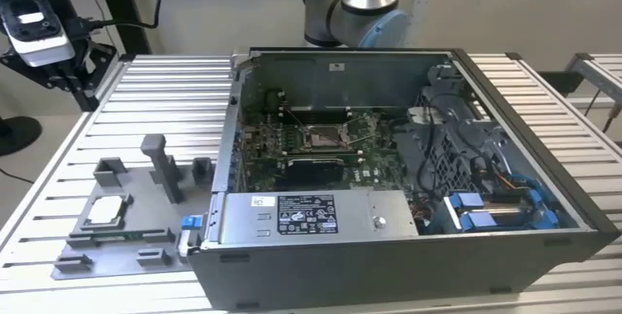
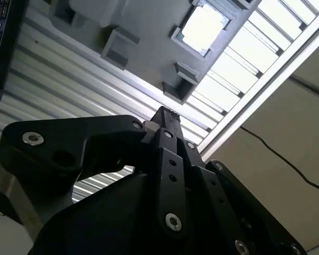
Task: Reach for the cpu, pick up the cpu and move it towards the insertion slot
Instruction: 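Reach for the cpu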
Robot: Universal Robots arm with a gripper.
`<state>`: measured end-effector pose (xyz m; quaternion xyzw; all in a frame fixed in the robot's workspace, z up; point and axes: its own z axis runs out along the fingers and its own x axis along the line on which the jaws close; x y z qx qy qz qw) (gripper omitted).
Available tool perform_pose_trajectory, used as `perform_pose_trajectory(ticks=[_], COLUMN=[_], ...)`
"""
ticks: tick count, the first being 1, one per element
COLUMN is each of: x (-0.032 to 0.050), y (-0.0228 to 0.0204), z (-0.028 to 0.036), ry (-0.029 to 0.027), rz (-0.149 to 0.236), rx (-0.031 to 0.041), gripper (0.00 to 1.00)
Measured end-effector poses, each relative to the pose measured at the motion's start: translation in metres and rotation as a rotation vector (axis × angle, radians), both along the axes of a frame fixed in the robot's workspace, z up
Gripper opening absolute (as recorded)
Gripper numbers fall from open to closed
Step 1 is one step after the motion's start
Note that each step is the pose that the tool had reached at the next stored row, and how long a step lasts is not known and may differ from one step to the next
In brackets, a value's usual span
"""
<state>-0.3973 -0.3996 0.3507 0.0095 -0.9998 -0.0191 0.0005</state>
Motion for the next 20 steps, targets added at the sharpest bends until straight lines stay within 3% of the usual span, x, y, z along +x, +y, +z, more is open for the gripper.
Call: perform_pose_trajectory(ticks=[2,7,11,20], x=[-0.0024,-0.0065,-0.0116,-0.0136], y=[-0.0047,-0.0235,-0.0356,-0.0371], z=[-0.0001,-0.0003,-0.0005,-0.0005], ry=[-0.0001,-0.0001,-0.0001,0.0], rz=[0.0,0.0,0.0,0.0], rx=[0.0001,0.0,0.0,0.0], gripper=[0.0,0.0,0.0,0.0])
